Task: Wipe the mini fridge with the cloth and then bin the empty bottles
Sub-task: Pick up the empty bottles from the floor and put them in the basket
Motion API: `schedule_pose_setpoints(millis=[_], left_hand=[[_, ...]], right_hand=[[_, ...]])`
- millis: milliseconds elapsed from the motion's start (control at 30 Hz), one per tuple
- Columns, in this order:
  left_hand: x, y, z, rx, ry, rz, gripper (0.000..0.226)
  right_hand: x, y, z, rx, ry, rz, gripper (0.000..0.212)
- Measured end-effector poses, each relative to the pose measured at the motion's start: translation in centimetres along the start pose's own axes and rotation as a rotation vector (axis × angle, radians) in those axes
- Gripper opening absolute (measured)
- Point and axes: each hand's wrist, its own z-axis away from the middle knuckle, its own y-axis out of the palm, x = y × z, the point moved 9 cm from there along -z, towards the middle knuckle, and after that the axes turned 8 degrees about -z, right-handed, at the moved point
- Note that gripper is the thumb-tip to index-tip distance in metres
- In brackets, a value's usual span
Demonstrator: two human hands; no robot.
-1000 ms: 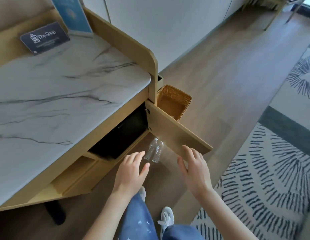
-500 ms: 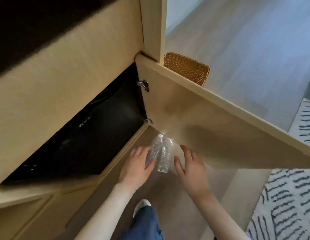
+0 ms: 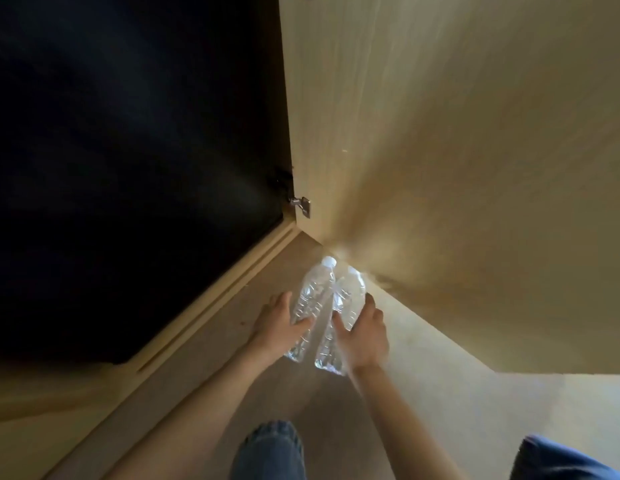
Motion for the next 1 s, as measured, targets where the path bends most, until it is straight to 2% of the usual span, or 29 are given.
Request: schedule_pose_setpoints(millis=[133, 300, 433, 567, 733, 1000], left_hand=[[1.4, 2.2, -0.6, 0.073, -0.088, 0.093, 0.079], [2.9, 3.9, -1.1, 0.126, -0.136, 0.107, 0.090], [2.9, 5.1, -1.7, 0.151, -0.134, 0.128, 0.067], [3.1, 4.8, -0.5, 0.121, -0.203, 0.343, 0.051], [2.7, 1.3, 5.7, 0.113, -0.344, 0.539, 0.026], [-2.7, -10.4, 21.1, 0.130, -0.428, 0.606, 0.031]], right_hand=[[-2.2, 1.7, -0.5, 0.016, 0.111, -0.017, 0.079], [-4.3, 3.3, 0.0, 0.027, 0.179, 0.057, 0.060], [-4.9, 3.9, -0.2, 0.034, 0.226, -0.018, 0.056], [-4.5, 3.2, 0.8, 0.047, 0.214, -0.070, 0.052], [-2.2, 0.2, 5.6, 0.096, 0.213, -0.139, 0.047], [6.0, -12.1, 15.7, 0.133, 0.202, -0.259, 0.051]])
